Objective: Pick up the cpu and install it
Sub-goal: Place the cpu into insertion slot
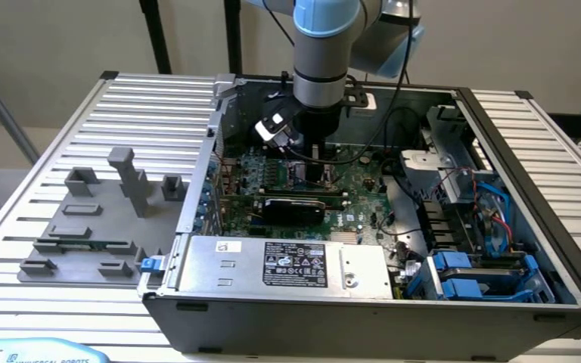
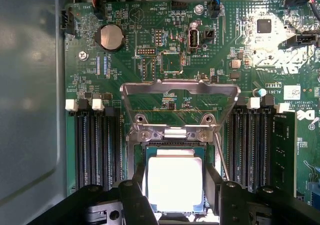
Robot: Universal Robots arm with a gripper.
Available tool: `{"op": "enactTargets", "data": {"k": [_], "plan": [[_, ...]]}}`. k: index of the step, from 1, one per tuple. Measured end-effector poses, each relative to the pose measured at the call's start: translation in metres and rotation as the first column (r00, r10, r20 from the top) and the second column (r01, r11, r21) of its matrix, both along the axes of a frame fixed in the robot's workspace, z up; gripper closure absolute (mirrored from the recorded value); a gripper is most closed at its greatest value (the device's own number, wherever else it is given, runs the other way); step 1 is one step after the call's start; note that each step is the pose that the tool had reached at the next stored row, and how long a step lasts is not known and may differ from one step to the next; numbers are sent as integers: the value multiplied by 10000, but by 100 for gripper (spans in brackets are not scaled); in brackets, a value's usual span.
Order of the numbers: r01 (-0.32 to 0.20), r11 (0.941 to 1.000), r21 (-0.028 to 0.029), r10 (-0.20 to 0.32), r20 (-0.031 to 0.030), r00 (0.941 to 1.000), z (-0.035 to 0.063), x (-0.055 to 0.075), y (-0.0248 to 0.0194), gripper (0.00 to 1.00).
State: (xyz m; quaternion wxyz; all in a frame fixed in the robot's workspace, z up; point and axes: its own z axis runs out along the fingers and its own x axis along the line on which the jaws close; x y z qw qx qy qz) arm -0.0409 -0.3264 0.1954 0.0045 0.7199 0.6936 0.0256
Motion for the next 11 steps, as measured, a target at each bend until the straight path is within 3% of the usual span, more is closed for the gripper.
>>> {"op": "enactTargets", "data": {"k": [4,5,7,8,11], "plan": [[0,10000,16,0,10,10000,-6,1,3,44],[1,10000,11,-1,8,10000,-6,1,2,38],[0,10000,3,0,3,10000,-3,1,1,38],[0,10000,-1,0,2,10000,-2,0,0,31],[0,10000,-1,0,2,10000,-2,0,0,31]]}}
